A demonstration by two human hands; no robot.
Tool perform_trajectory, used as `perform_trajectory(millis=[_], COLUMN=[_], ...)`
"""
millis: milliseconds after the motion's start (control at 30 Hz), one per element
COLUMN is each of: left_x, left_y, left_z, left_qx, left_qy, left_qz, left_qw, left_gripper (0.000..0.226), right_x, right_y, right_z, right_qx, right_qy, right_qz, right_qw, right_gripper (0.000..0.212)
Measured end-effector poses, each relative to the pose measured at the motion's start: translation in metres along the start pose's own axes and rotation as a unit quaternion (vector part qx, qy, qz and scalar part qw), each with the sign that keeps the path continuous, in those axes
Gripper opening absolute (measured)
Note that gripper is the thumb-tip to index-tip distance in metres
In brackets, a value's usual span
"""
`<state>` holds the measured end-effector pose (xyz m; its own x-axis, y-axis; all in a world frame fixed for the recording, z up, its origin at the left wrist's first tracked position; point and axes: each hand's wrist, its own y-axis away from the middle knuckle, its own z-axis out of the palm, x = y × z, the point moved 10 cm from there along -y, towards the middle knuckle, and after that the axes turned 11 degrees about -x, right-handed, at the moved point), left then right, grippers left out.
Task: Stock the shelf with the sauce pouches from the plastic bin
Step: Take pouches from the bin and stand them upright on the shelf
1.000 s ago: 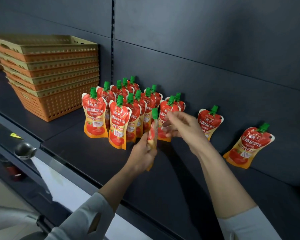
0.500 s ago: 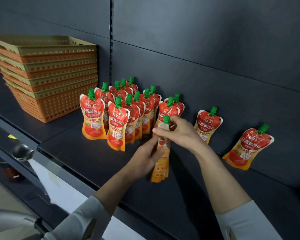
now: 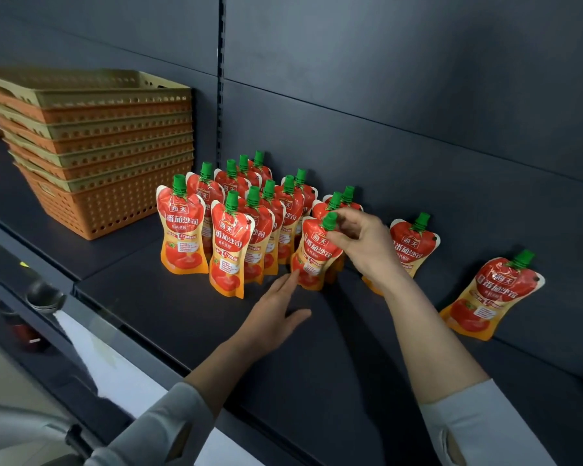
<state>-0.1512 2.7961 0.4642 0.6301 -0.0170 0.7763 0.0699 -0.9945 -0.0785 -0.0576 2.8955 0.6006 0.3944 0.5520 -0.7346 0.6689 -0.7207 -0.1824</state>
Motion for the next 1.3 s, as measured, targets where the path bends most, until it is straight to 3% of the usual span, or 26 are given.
perform_trajectory(millis=[267,567,933,1167,1300], left_x=[-0.011,-0.009,-0.010,-0.006,-0.035], left_y=[-0.014,-0.017,-0.011,0.063,0.141], left_z=[-0.007,-0.002,-0.008,-0.053,-0.084], left_qx=[0.019,0.031,0.018,0.118,0.186], left_qy=[-0.075,-0.079,-0.068,-0.060,-0.009], left_qz=[-0.039,-0.019,-0.020,0.049,0.017], left_qw=[0.996,0.996,0.997,0.990,0.982], left_gripper=[0.078,0.083,0.078,0.053,0.040], right_x=[0.021,0.037,0.019,-0.001,-0.016], right_y=[-0.010,-0.007,0.005,0.063,0.118], right_z=[-0.003,-0.008,-0.007,0.009,0.067], right_qx=[0.060,0.035,0.053,0.164,0.178], right_qy=[0.045,0.028,0.149,0.215,0.182], right_qz=[0.028,0.073,0.047,0.018,0.014], right_qw=[0.997,0.996,0.986,0.963,0.967], right_gripper=[0.008,0.013,0.020,0.041,0.032])
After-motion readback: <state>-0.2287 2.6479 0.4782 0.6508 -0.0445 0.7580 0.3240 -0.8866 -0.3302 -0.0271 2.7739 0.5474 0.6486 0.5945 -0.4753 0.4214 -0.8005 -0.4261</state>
